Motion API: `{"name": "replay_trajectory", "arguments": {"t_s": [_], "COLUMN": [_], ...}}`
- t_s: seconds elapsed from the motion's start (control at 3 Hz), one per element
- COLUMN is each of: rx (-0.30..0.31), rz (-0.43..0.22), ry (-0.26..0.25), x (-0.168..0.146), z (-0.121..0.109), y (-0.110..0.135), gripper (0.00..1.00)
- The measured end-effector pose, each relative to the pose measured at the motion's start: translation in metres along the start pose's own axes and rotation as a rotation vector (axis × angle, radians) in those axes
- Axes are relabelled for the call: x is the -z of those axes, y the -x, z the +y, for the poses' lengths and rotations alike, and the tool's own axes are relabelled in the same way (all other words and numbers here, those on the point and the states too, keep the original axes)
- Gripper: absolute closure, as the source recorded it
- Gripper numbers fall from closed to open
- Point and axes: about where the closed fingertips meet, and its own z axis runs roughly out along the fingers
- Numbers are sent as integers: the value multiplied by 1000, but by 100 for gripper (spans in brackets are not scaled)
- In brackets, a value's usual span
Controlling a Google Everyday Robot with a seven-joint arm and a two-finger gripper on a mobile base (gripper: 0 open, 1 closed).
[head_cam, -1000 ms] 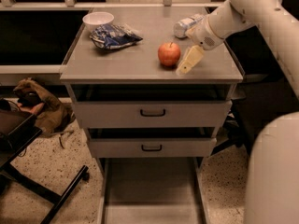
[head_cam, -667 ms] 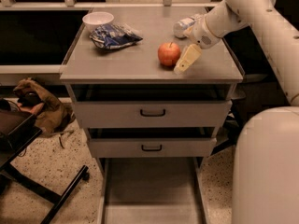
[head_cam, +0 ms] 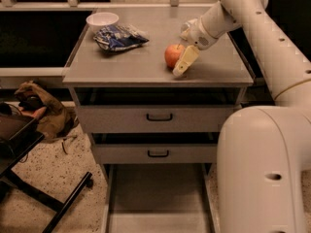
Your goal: Place apple into bottom drawer
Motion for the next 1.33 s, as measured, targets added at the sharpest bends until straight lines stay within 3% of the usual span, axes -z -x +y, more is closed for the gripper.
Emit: {"name": "replay_trajectory", "arguments": {"t_s": [0.33,0.67,1.33], "rx": [24,27,27], "rz": [5,2,2], "ry": [16,10,10], "x": [-15,-14,-14], "z": [-7,-9,-9], "y": [11,13,13], "gripper": [0,19,65]}}
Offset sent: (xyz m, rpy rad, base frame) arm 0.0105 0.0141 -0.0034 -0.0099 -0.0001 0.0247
